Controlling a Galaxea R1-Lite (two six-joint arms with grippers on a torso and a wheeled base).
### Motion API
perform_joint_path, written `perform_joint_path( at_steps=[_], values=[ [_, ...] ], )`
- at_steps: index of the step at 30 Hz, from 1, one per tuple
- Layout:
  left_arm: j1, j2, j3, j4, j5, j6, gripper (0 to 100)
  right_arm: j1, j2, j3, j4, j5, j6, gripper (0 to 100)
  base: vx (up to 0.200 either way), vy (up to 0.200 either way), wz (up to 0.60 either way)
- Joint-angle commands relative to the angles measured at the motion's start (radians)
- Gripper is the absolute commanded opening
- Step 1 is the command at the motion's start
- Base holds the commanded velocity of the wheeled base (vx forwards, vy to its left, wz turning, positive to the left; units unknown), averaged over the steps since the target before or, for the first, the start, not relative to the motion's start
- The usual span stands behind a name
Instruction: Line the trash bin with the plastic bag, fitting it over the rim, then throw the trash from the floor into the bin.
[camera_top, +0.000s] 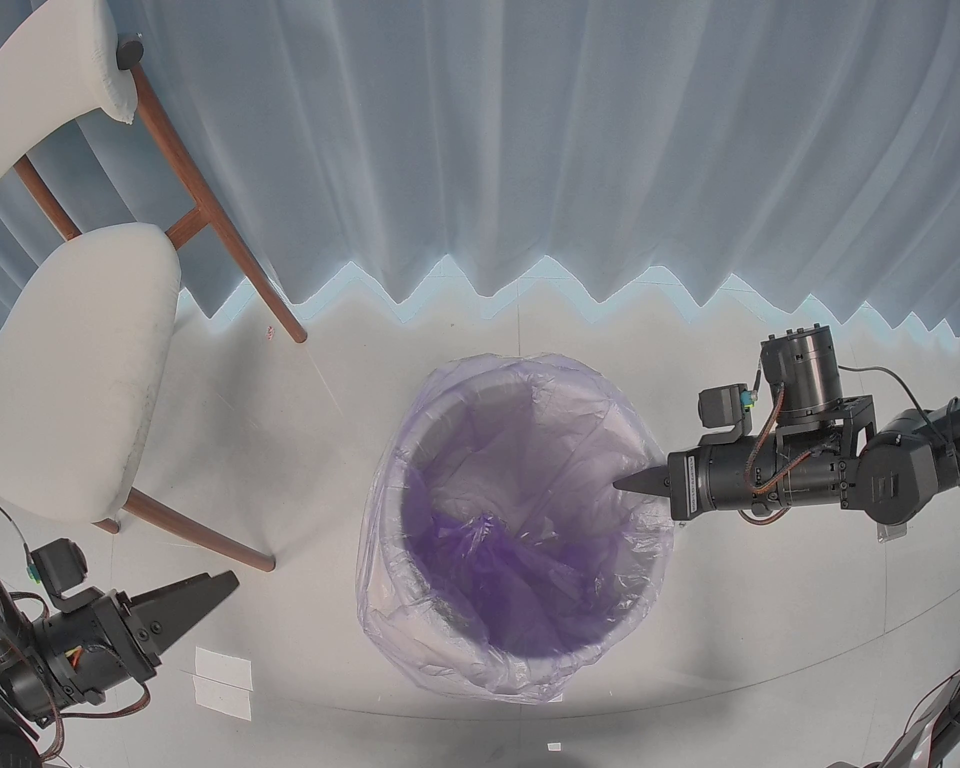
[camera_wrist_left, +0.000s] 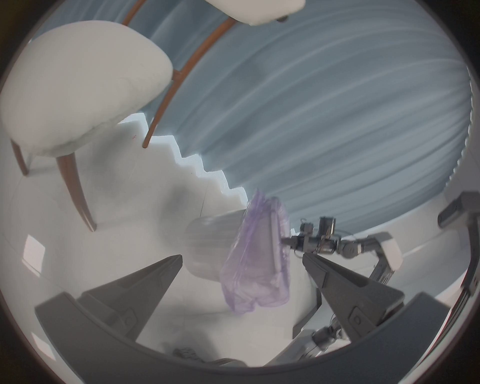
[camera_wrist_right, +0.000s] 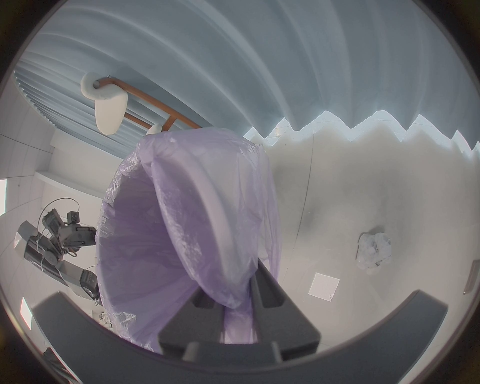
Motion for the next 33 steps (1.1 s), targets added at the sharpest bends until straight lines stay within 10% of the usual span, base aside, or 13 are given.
perform_joint_path(
  at_steps=[1,33],
  values=[
    [-0.012,0.154,-0.005,0.011,-0.020,0.149,100,0.004,-0.037,0.015,-0.001,0.004,0.021,0,0.000,0.000,0.00],
    [-0.105,0.411,-0.269,0.013,-0.005,0.350,100,0.048,-0.079,0.059,0.002,-0.004,0.030,0,0.000,0.000,0.00]
  ],
)
